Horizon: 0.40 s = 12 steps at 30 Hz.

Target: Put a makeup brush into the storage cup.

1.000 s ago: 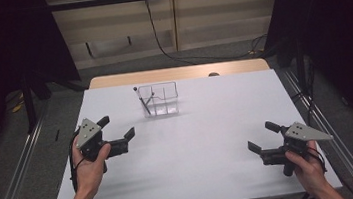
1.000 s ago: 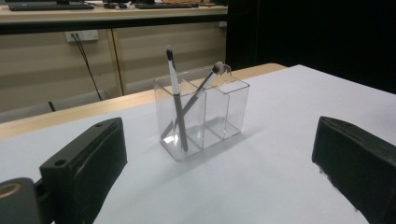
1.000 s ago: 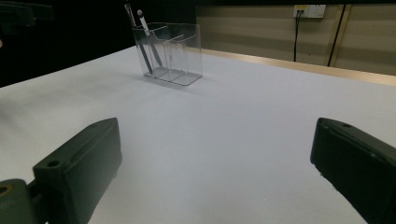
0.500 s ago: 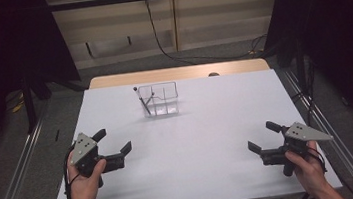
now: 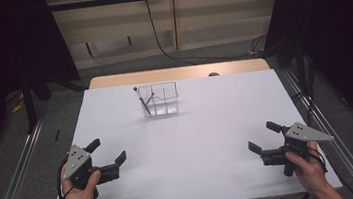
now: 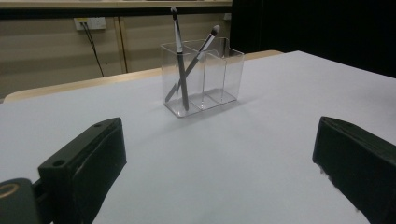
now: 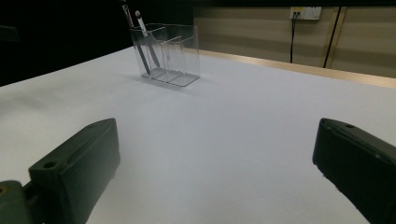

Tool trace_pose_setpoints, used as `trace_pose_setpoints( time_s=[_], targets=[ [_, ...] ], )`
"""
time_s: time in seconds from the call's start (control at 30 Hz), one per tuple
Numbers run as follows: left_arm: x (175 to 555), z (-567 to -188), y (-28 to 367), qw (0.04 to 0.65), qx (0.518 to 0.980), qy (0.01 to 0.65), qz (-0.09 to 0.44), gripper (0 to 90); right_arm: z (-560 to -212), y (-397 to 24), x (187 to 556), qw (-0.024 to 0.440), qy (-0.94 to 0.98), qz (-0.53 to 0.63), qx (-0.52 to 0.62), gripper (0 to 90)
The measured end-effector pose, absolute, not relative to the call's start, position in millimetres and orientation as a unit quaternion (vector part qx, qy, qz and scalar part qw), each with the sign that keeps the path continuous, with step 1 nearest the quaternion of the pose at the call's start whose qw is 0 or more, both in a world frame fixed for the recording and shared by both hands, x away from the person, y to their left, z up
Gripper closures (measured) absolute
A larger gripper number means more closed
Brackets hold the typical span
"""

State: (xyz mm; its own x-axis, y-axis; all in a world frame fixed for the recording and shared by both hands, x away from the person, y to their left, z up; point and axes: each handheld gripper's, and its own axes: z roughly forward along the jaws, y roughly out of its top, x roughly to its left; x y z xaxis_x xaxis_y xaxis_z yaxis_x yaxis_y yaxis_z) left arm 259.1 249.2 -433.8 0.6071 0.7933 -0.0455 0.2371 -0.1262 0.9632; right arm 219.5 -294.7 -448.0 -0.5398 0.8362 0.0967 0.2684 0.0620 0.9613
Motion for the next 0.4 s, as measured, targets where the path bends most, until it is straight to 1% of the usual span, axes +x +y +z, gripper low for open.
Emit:
trace_pose_setpoints(
  time_s=[0.1, 0.27, 0.4],
  targets=[
    [257.4, -436.1, 250.1, 0.552, 0.707, 0.364, 0.251, 2.9, -446.9, -295.5, 218.2, 0.259, 0.681, 0.554, 0.403, 0.3],
    [256.5, -436.2, 253.9, 0.546, 0.707, 0.365, 0.264, 2.8, -446.7, -296.7, 216.7, 0.260, 0.679, 0.554, 0.406, 0.3],
    [255.5, -439.0, 255.2, 0.541, 0.710, 0.366, 0.262, 2.4, -446.4, -297.4, 217.2, 0.262, 0.679, 0.554, 0.405, 0.3]
  ],
)
